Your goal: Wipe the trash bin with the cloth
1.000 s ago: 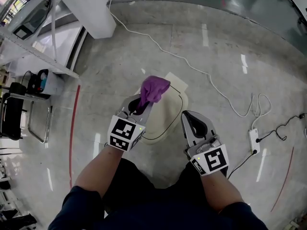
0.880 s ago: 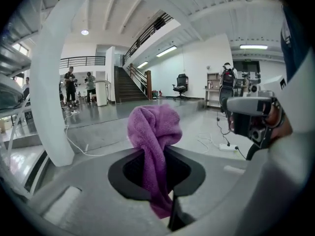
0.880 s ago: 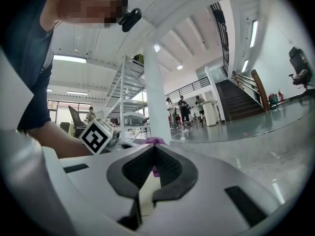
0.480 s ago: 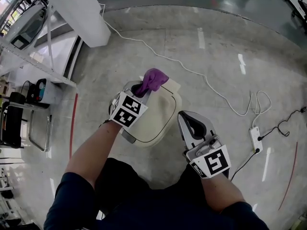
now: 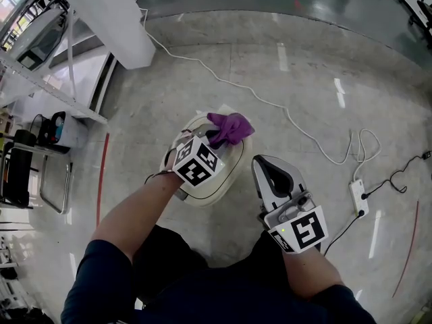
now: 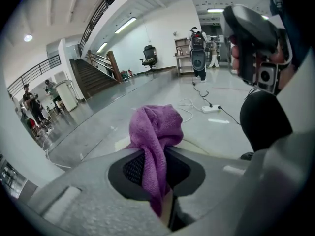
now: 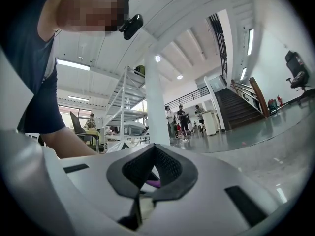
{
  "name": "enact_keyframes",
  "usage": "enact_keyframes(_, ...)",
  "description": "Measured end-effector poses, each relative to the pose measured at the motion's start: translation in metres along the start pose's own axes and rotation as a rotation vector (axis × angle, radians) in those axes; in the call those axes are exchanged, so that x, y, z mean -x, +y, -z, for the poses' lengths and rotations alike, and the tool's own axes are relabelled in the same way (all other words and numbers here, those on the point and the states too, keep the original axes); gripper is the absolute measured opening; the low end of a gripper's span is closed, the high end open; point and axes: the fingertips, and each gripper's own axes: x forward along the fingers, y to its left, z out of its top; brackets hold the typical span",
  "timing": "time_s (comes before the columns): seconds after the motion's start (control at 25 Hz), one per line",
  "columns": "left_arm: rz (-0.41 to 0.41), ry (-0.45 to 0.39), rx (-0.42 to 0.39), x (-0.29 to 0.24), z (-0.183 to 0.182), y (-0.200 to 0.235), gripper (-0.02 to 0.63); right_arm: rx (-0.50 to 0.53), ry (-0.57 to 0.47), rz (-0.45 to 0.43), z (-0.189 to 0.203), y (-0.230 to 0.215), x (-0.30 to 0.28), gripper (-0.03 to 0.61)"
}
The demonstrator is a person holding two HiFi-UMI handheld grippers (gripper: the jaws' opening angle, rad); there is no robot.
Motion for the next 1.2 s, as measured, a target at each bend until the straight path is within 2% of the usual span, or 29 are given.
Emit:
enact_keyframes(0.24,0.107,-0.021,-0.071,0.008,-0.014,-0.066,0.054,0.001,-0.023,-0.018,-0.009,0.007,0.002,0.011)
enact_keyframes(0.4,0.075,0.01,-0.165,0.015,0.002,-0.069,0.054,-0.002,-0.027,-0.03,-0.011,0.012,-0.001,0.011)
enact_keyframes(0.72,-0.08,0.106,-0.075,0.049,0.06,0.016,0.054,0.006,-0.013,-0.05,-0.008,0.025,-0.008,0.011)
enact_keyframes(0.88,-0.132,0.142,0.003,0.066,0.094,0.042,0.054,0.007,-0.011,-0.049,-0.006,0.024,-0.01,0.011)
enact_keyframes(1.0,-0.126,0.146,0.026,0.073,0.098,0.033,0.054,0.008,-0.009,-0.043,-0.005,0.021,-0.011,0.011)
enact_keyframes(1.2,-0.064,0.108,0.001,0.077,0.081,-0.017,0.054,0.008,-0.018,-0.046,-0.006,0.021,-0.014,0.011)
